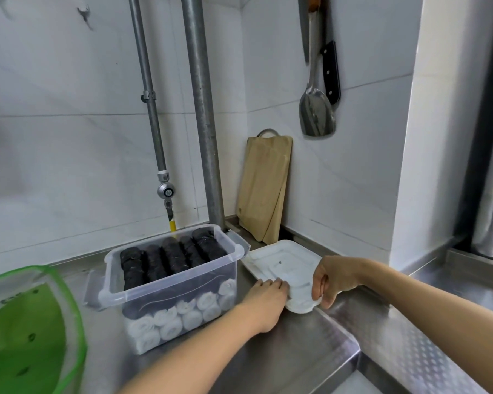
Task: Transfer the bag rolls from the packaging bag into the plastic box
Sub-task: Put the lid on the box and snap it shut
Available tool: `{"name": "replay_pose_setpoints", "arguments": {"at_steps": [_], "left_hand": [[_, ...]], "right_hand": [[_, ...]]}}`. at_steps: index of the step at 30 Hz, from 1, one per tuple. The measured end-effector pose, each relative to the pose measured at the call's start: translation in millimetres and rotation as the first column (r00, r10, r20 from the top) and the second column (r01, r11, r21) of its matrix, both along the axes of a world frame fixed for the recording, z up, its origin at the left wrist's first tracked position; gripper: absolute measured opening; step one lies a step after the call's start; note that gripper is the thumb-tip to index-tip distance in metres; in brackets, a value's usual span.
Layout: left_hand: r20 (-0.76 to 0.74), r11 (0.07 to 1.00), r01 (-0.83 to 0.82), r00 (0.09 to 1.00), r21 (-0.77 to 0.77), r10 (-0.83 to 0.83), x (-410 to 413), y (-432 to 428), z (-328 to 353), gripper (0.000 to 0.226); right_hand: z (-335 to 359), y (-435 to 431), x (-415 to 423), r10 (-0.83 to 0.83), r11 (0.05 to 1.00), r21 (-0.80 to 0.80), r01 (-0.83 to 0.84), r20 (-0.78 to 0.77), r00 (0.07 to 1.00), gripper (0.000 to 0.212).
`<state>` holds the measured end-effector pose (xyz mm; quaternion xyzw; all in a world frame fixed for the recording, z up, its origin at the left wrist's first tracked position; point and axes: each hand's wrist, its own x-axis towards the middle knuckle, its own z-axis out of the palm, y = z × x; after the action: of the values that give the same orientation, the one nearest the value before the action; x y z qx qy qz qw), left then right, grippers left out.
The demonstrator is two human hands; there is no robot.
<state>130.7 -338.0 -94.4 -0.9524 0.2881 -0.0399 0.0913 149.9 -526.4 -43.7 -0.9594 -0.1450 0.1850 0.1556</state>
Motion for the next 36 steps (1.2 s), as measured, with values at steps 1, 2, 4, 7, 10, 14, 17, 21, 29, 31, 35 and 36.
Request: {"name": "replay_pose_setpoints", "arguments": {"at_steps": [1, 2, 4, 7, 10, 14, 17, 21, 29, 31, 35, 36], "left_hand": [[0.015, 1.0, 0.002, 1.0, 0.016, -0.003, -1, 0, 0, 0.059], [0.03, 0.999, 0.008, 1.0, 0.032, -0.009, -2, 0, 1, 0.06], [0.049, 0.998, 0.021, 0.999, 0.06, -0.024, -4, 1, 0, 0.063], [0.072, 0.996, 0.044, 0.996, 0.079, -0.049, -6, 4, -1, 0.065], [0.064, 0.997, 0.066, 0.996, 0.032, -0.068, -6, 8, -1, 0.065], [0.009, 0.987, 0.081, 0.997, -0.139, -0.081, -9, 12, 7, 0.051], [-0.039, 0.952, 0.029, 0.998, -0.305, -0.043, -12, 17, 15, 0.041], [-0.23, 0.807, -0.103, 0.972, -0.582, -0.042, -20, 21, 29, 0.038], [-0.228, 0.707, -0.116, 0.971, -0.698, -0.065, -54, 35, 79, 0.029], [-0.253, 0.691, -0.139, 0.965, -0.709, -0.066, -62, 46, 89, 0.032], [-0.255, 0.65, -0.141, 0.963, -0.747, -0.083, -76, 66, 107, 0.032], [-0.259, 0.627, -0.141, 0.961, -0.766, -0.1, -78, 71, 109, 0.032]], "right_hand": [[0, 0, 0, -0.002, 1.0, 0.0, 0.002, 0.001, 1.0, 0.024], [0, 1, -1, -0.003, 1.0, -0.004, 0.003, 0.007, 1.0, 0.024], [-1, 2, -3, 0.005, 1.0, -0.022, -0.005, 0.029, 1.0, 0.024], [0, 4, -7, 0.012, 0.999, -0.04, -0.009, 0.08, 0.997, 0.026], [4, 4, -11, 0.016, 0.999, -0.054, -0.01, 0.113, 0.993, 0.027], [21, 4, -17, 0.016, 0.997, -0.076, -0.008, 0.106, 0.994, 0.026], [40, 6, -24, 0.046, 0.995, -0.1, -0.032, 0.139, 0.989, 0.025], [66, 13, -36, 0.098, 0.989, -0.129, -0.07, 0.221, 0.97, 0.024], [119, 30, -52, 0.159, 0.985, -0.123, -0.118, 0.411, 0.898, 0.034], [132, 39, -58, 0.176, 0.983, -0.114, -0.141, 0.42, 0.89, 0.034], [157, 55, -66, 0.205, 0.978, -0.118, -0.171, 0.409, 0.889, 0.03], [164, 58, -69, 0.21, 0.977, -0.108, -0.182, 0.395, 0.894, 0.029]]}}
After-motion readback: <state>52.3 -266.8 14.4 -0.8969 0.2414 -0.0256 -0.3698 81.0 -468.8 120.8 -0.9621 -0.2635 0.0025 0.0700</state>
